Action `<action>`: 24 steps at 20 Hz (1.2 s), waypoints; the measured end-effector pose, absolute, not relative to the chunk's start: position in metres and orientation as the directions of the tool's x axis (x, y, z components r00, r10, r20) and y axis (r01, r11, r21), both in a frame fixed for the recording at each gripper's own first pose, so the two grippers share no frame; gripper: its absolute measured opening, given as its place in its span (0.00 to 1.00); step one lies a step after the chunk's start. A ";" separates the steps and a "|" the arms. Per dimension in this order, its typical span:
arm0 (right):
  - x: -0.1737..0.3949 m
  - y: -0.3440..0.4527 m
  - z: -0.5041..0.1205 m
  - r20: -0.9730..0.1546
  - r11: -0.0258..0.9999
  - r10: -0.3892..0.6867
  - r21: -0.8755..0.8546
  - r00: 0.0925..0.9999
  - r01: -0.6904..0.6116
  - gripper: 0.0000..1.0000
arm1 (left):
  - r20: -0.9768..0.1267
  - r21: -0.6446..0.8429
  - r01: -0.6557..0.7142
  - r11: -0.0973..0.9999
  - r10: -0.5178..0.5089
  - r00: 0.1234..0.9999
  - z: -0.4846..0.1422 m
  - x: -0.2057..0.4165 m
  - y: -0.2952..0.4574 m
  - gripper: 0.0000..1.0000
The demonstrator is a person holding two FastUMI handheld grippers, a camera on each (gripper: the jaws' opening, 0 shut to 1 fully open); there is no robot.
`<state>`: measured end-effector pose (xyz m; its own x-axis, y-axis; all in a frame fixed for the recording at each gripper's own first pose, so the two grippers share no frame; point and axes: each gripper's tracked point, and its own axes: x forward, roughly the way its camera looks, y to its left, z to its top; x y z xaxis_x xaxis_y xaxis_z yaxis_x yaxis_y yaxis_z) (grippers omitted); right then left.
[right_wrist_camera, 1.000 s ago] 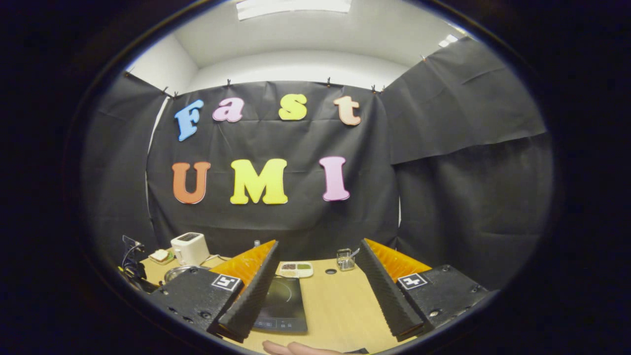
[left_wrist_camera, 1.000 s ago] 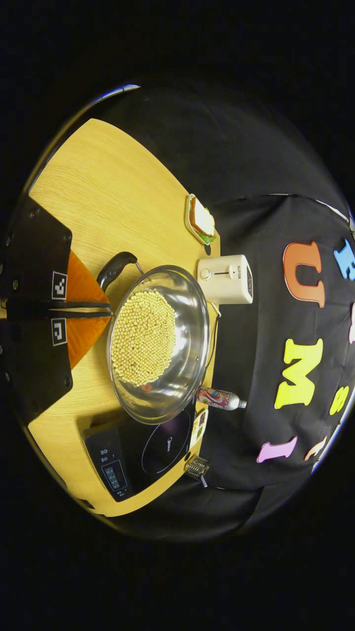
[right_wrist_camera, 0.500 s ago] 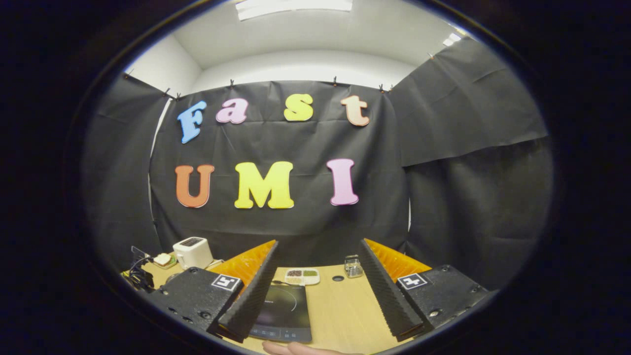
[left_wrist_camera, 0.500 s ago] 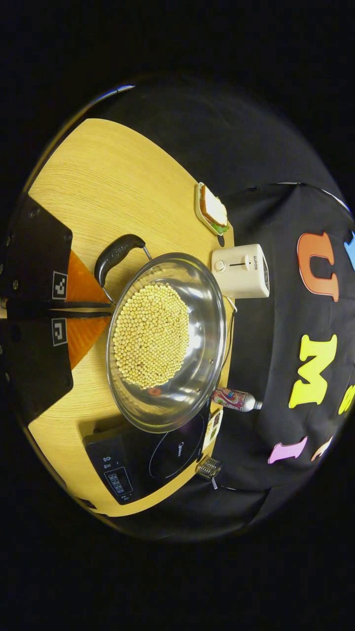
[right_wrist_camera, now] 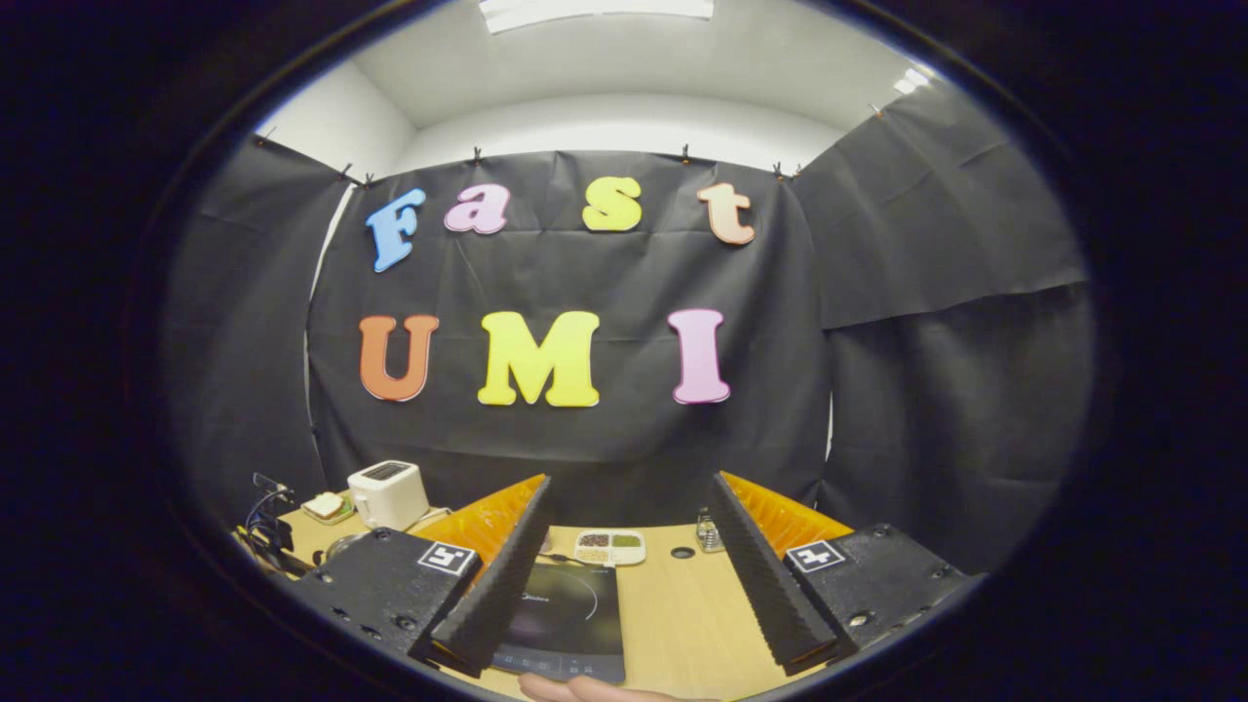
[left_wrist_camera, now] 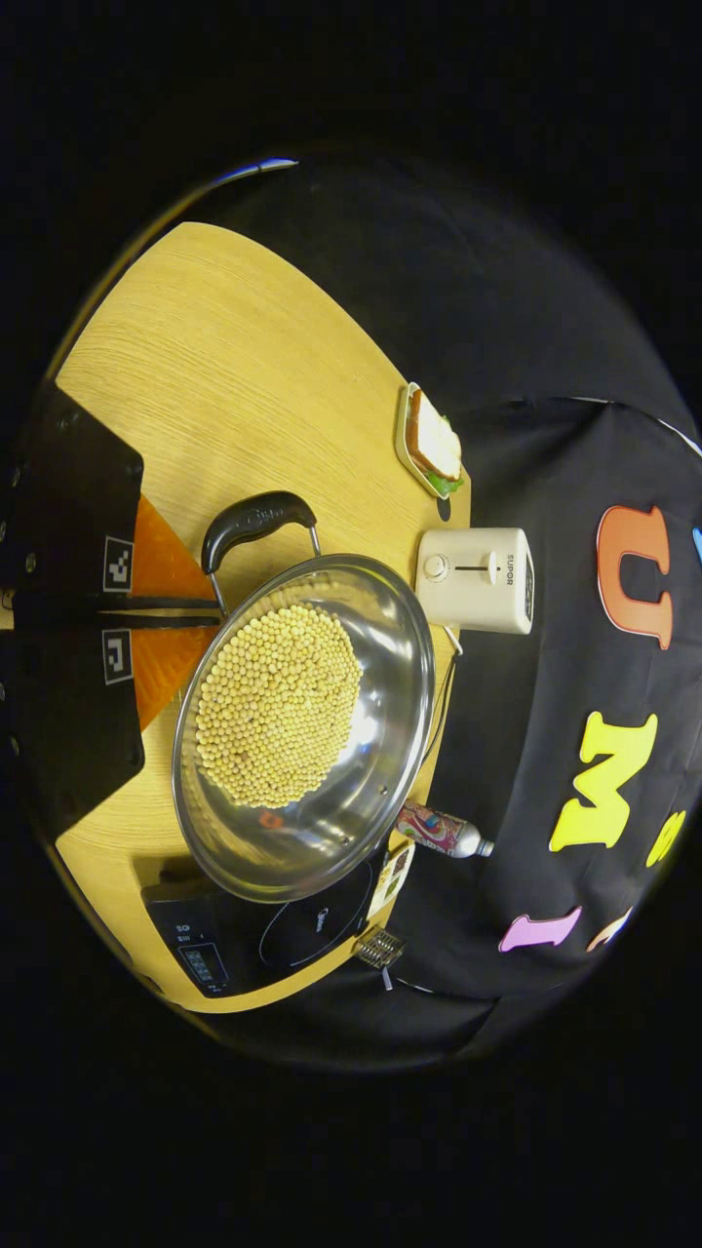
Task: First push the handle of the pot to place it horizontally, then grasp the pot with both hands and set it on the induction cooktop.
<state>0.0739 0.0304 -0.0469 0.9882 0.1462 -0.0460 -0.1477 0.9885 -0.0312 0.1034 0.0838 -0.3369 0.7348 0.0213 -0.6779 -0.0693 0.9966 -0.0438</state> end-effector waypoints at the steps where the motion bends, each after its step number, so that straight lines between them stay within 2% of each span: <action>1: 0.076 0.034 -0.048 -0.047 0.988 0.154 -0.016 0.987 -0.155 0.96 | -0.680 -0.042 -0.078 0.996 0.029 0.732 -0.339 0.107 0.089 0.00; 9: 0.100 0.037 -0.056 -0.065 0.988 0.151 -0.009 0.986 -0.152 0.96 | -0.705 -0.012 -0.103 0.995 0.064 0.707 -0.347 0.129 0.118 0.00; 10: 0.103 0.035 -0.056 -0.065 0.989 0.144 -0.006 0.987 -0.145 1.00 | -0.707 -0.006 -0.103 0.995 0.068 0.704 -0.347 0.132 0.121 0.00; 12: 0.107 0.034 -0.059 -0.071 0.991 0.134 0.001 0.989 -0.134 0.96 | -0.713 0.000 -0.109 0.994 0.076 0.697 -0.348 0.139 0.128 0.00; 14: 0.111 0.036 -0.064 -0.086 0.991 0.137 0.003 0.987 -0.137 1.00 | -0.719 -0.008 -0.117 0.993 0.075 0.691 -0.349 0.147 0.135 0.00; 15: 0.111 0.037 -0.066 -0.092 0.990 0.138 0.004 0.986 -0.138 0.96 | -0.721 -0.018 -0.120 0.993 0.070 0.689 -0.348 0.151 0.138 0.10; 16: 0.112 0.037 -0.066 -0.093 0.990 0.138 0.007 0.986 -0.138 0.96 | -0.723 -0.025 -0.122 0.992 0.066 0.687 -0.348 0.155 0.140 0.00; 17: 0.112 0.037 -0.066 -0.094 0.991 0.137 0.007 0.986 -0.137 1.00 | -0.725 -0.030 -0.124 0.992 0.064 0.685 -0.348 0.158 0.141 0.00; 19: 0.113 0.036 -0.066 -0.091 0.991 0.130 0.006 0.987 -0.130 0.96 | -0.727 -0.031 -0.130 0.991 0.067 0.684 -0.349 0.165 0.146 0.00; 20: 0.114 0.035 -0.064 -0.087 0.992 0.125 0.005 0.988 -0.125 0.96 | -0.727 -0.027 -0.133 0.991 0.072 0.682 -0.348 0.166 0.149 0.10; 21: 0.114 0.035 -0.065 -0.084 0.992 0.123 0.006 0.989 -0.123 0.96 | -0.727 -0.022 -0.136 0.991 0.077 0.682 -0.348 0.171 0.150 0.00; 22: 0.114 0.035 -0.065 -0.086 0.992 0.124 0.011 0.989 -0.123 0.96 | -0.724 -0.010 -0.143 0.990 0.091 0.684 -0.347 0.175 0.154 0.00; 23: 0.115 0.036 -0.068 -0.094 0.992 0.126 0.016 0.988 -0.125 0.96 | -0.724 -0.002 -0.148 0.989 0.101 0.683 -0.347 0.180 0.156 0.10; 24: 0.115 0.037 -0.069 -0.101 0.992 0.129 0.019 0.987 -0.127 0.96 | -0.724 -0.005 -0.155 0.988 0.104 0.682 -0.347 0.183 0.157 0.00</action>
<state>0.1147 0.0369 -0.0694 0.9866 0.1287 -0.1007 -0.1274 0.9917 0.0186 0.1830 0.1571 -0.3467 0.6820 0.1037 -0.7239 -0.1552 0.9879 -0.0047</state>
